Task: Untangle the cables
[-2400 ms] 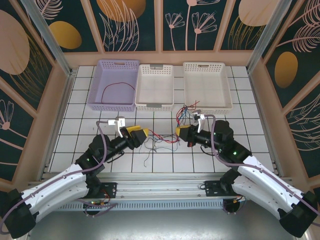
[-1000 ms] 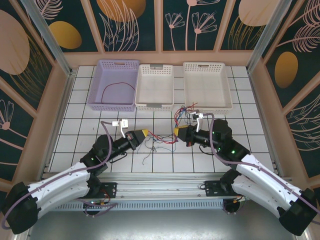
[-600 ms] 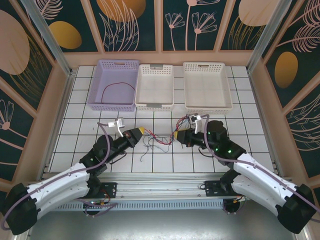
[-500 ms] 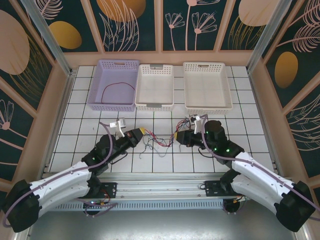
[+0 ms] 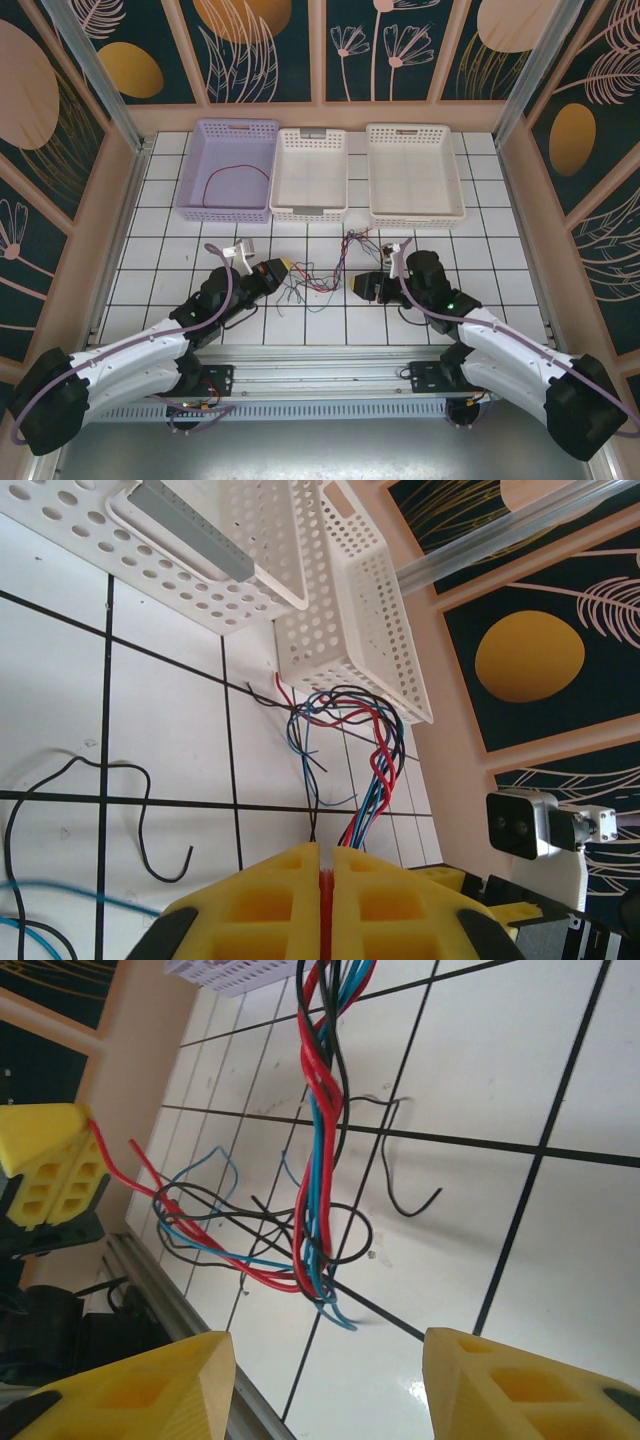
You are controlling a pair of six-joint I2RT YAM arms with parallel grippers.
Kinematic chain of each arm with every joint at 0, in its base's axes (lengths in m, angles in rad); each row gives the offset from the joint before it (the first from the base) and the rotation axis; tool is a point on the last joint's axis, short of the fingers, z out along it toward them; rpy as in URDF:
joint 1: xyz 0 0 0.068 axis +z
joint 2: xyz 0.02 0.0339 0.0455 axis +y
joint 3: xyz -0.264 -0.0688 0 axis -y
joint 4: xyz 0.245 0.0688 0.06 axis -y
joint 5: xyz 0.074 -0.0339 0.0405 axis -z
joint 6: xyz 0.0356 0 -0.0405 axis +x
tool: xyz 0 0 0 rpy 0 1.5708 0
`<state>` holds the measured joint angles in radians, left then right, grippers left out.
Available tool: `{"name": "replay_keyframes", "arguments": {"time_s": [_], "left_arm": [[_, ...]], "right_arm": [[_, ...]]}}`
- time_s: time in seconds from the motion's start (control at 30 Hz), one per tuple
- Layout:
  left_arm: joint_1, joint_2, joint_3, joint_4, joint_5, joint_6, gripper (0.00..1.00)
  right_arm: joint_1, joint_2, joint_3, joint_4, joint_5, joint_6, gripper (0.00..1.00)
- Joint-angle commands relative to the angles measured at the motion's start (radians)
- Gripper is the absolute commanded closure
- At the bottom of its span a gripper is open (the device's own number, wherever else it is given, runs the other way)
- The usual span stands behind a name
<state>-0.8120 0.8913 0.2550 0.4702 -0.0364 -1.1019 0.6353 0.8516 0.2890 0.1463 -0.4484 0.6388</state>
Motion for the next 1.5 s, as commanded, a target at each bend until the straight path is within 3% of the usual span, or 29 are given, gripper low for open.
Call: {"name": "replay_keyframes", "arguments": {"time_s": [0.0, 0.13, 0.3, 0.67, 0.93, 1.0, 1.13, 1.47], "left_arm": [[-0.002, -0.002, -0.001, 0.022, -0.017, -0.024, 1.0], [-0.002, -0.008, 0.001, 0.021, -0.026, -0.065, 1.0], [-0.003, -0.025, 0.004, 0.035, -0.031, -0.128, 1.0], [-0.002, -0.036, 0.009, 0.06, -0.035, -0.19, 1.0], [-0.003, -0.058, 0.009, 0.044, -0.044, -0.202, 1.0], [-0.003, -0.064, 0.005, 0.041, -0.047, -0.204, 1.0], [-0.002, -0.1, 0.004, -0.006, -0.069, -0.197, 1.0], [0.0, -0.257, 0.167, -0.476, -0.224, 0.007, 1.0]], "right_arm": [[-0.002, -0.006, -0.05, 0.155, -0.059, 0.037, 0.48], [0.062, 0.004, -0.098, 0.274, -0.038, 0.029, 0.48], [0.204, 0.024, -0.125, 0.368, 0.12, -0.004, 0.45], [0.299, 0.328, -0.085, 0.578, 0.229, -0.009, 0.47], [0.347, 0.474, -0.003, 0.608, 0.328, -0.046, 0.62], [0.357, 0.489, 0.008, 0.612, 0.343, -0.053, 0.74], [0.361, 0.464, 0.015, 0.557, 0.39, -0.058, 1.0], [0.303, 0.123, -0.087, 0.201, 0.494, -0.045, 1.0]]}}
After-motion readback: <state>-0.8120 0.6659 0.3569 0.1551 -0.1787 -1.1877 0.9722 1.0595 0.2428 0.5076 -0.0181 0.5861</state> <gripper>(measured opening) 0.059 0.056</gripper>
